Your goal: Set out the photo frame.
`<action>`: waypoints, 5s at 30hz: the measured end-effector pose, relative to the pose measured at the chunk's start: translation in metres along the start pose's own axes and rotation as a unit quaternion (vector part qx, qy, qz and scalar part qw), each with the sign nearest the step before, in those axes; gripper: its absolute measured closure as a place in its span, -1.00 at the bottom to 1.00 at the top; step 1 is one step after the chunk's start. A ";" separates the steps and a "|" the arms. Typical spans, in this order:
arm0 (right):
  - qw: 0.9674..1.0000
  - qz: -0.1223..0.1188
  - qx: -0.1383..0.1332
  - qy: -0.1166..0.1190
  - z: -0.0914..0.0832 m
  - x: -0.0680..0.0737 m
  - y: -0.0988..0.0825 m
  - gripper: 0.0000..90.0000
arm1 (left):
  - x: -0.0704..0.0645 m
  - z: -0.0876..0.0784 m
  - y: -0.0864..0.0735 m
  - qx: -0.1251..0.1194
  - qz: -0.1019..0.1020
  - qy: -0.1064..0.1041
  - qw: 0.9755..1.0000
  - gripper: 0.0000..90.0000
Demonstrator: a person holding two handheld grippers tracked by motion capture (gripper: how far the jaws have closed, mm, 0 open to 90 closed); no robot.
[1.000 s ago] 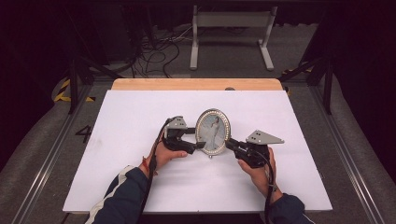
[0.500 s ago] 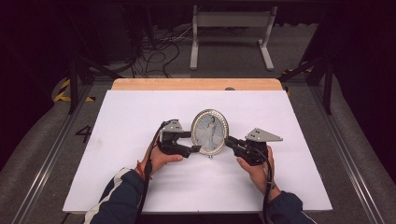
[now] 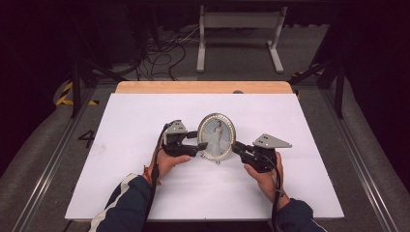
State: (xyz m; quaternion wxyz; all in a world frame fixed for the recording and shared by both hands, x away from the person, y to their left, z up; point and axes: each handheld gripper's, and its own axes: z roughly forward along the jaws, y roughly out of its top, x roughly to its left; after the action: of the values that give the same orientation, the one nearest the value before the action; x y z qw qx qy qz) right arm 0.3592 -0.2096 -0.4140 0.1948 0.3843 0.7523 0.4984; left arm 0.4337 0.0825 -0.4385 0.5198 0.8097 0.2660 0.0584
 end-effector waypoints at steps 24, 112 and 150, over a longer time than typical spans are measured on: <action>1.000 0.008 0.007 0.000 0.012 -0.001 -0.002 0.70 | -0.008 -0.008 -0.003 0.023 0.022 0.037 0.999 0.37; 0.996 -0.075 0.035 -0.031 0.023 0.006 0.004 -0.03 | -0.030 -0.024 -0.005 0.037 0.092 0.097 0.990 0.14; 0.990 -0.099 0.089 -0.039 0.033 0.003 0.000 -0.83 | -0.031 -0.018 -0.010 0.085 0.123 0.103 0.983 -0.90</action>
State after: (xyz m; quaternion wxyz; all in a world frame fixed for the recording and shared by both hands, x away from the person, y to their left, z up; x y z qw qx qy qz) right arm 0.3797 -0.1879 -0.4280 0.2374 0.3430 0.8195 0.3928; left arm 0.3970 0.0854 -0.4328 0.4076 0.8673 0.2207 0.1817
